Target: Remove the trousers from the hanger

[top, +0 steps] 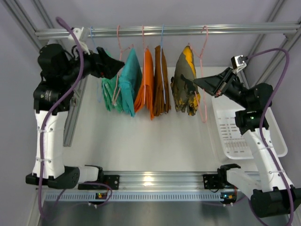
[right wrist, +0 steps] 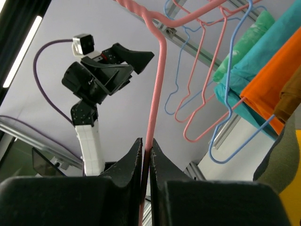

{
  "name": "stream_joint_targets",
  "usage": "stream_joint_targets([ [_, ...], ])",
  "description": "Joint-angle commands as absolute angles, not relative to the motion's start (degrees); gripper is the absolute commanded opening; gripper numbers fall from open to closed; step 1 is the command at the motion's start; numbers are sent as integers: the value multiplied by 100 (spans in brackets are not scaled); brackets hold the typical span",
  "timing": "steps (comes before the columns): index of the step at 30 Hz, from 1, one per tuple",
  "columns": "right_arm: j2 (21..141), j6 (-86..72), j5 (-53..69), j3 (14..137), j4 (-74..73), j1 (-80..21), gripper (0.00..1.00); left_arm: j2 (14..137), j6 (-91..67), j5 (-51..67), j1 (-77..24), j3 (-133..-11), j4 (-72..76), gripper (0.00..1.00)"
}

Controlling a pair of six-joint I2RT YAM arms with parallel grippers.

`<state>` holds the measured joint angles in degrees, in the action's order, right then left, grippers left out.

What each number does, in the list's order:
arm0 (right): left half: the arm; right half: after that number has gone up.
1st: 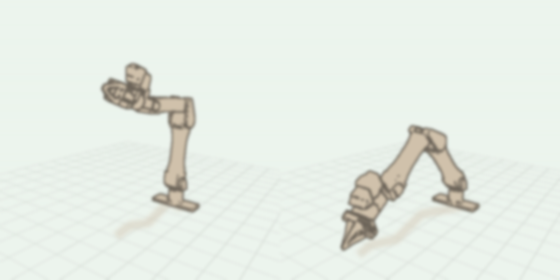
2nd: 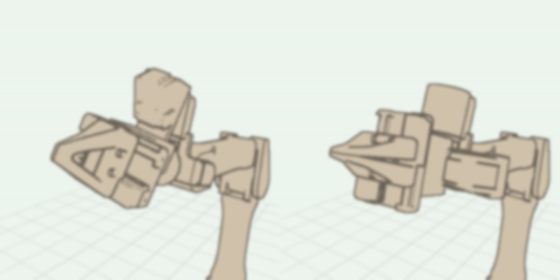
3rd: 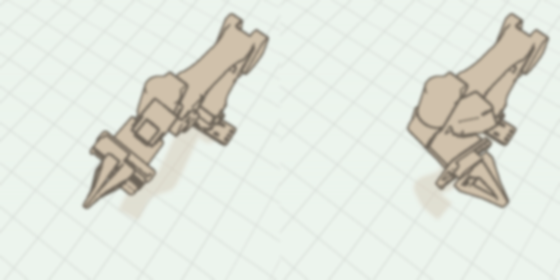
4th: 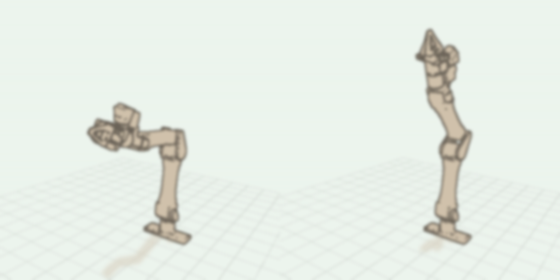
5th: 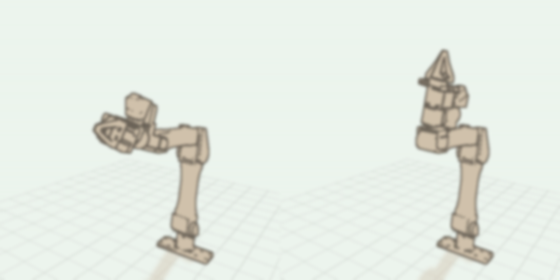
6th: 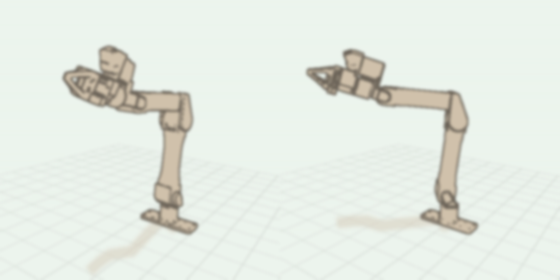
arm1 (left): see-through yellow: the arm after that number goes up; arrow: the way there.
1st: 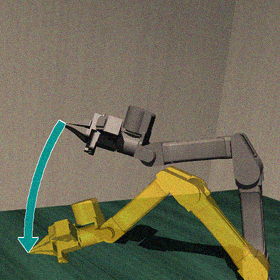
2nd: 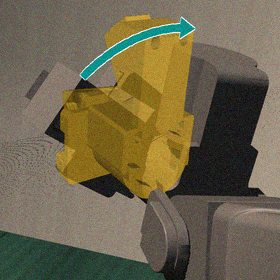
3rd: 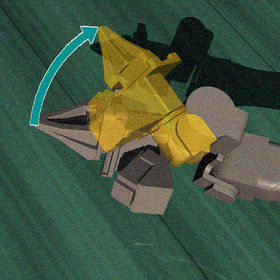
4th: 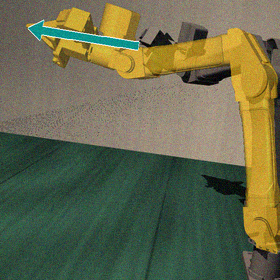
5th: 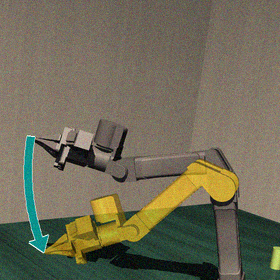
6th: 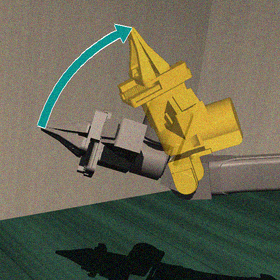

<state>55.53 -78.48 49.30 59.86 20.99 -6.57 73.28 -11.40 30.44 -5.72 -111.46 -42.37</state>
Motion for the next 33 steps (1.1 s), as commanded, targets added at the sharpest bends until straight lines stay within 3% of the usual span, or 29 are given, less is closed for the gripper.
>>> stream_joint_targets([
  [1,5212,-6988,4562,6117,2699,-615,0,7523,-1784,3490,-1410,-11312,-3491,96],
  [7,5229,-6803,4500,6266,2488,-615,0,8278,-2486,3041,-2740,-11883,-3191,93],
  [15,5238,-6838,4456,6188,2557,-615,0,8499,-3085,2023,-4040,-11007,-1522,86],
  [29,5194,-6873,4465,6003,2760,-756,0,9738,-4350,2004,-4509,-11303,-571,78],
  [33,5168,-6794,4447,5977,2681,-817,0,9896,-4631,1943,-4544,-11303,-405,71],
])
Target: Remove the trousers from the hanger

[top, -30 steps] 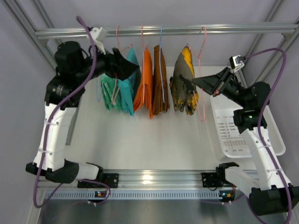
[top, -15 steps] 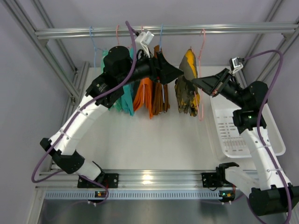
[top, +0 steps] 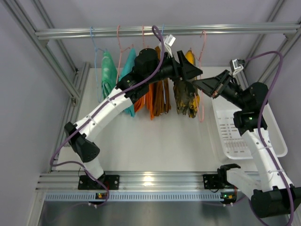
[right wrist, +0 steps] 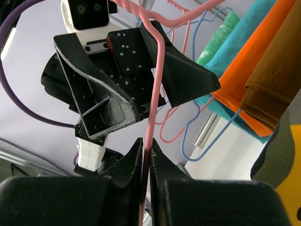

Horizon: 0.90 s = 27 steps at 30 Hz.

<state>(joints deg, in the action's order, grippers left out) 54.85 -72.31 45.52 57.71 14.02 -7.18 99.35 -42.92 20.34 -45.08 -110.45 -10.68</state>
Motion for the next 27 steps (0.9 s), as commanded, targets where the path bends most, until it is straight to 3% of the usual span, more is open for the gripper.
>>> stream_joint_targets([
  [1,5151,-6785,4439,5933,2681,-843,0,9931,-4701,1968,-4553,-11303,-343,69],
  [15,5177,-6776,4438,5889,2733,-958,0,10230,-5423,2417,-4711,-11356,404,52],
  [19,5168,-6750,4430,5827,2725,-984,0,10213,-5589,2461,-4711,-11347,501,36],
  [22,5124,-6628,4403,5757,2585,-993,1,10195,-5712,2513,-4711,-11382,624,10],
  [23,5081,-6470,4395,5757,2375,-993,7,10187,-5739,2522,-4711,-11399,641,0],
  [24,5054,-6356,4395,5722,2260,-993,28,10178,-5757,2540,-4711,-11434,659,0],
  [27,4809,-5566,4185,5713,1306,-967,68,10116,-5792,2628,-4676,-11548,677,0],
])
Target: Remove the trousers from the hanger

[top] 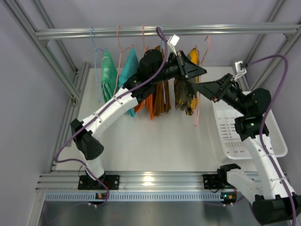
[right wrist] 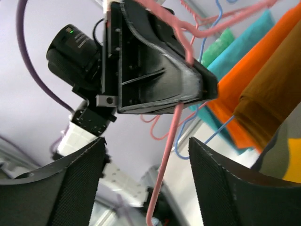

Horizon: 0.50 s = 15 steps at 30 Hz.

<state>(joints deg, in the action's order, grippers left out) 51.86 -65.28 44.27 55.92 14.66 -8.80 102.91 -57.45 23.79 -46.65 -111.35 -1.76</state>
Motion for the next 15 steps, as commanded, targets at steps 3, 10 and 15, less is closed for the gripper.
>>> stream_joint_targets([
  [3,4352,-4538,3553,5722,591,-949,78,10037,-5853,2698,-4588,-11645,633,0],
  [10,3219,-2490,1751,5415,-763,-949,85,10002,-5994,2804,-4456,-11988,650,0],
  [15,2612,-1566,1933,4651,-940,-941,86,10107,-6126,2716,-4447,-12278,563,0],
])
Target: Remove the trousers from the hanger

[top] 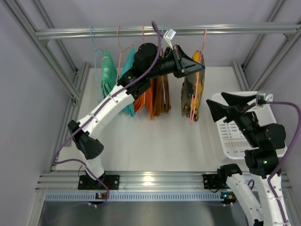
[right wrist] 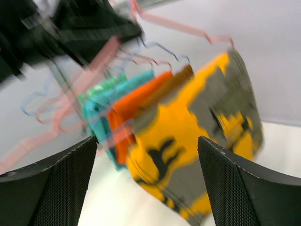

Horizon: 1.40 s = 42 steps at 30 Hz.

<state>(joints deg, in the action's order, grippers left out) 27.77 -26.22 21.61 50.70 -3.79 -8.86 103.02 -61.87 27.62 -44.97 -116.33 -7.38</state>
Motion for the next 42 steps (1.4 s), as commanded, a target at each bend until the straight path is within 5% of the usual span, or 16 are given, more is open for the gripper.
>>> stream_joint_targets([
  [1,2410,-1277,1977,4510,-958,-949,86,10125,-6143,2646,-4447,-12339,528,0],
  [16,2767,-447,2714,3437,384,-949,91,10292,-6539,2268,-4447,-12691,360,0],
  [21,3137,-756,3067,3235,1238,-1010,100,10318,-6662,2215,-4456,-12788,352,0],
  [32,3691,-528,2497,3348,1731,-1459,99,10371,-6847,2206,-4474,-12867,343,0],
  [42,3972,-228,1134,3410,2030,-1494,77,10318,-6890,2259,-4509,-12858,316,0],
])
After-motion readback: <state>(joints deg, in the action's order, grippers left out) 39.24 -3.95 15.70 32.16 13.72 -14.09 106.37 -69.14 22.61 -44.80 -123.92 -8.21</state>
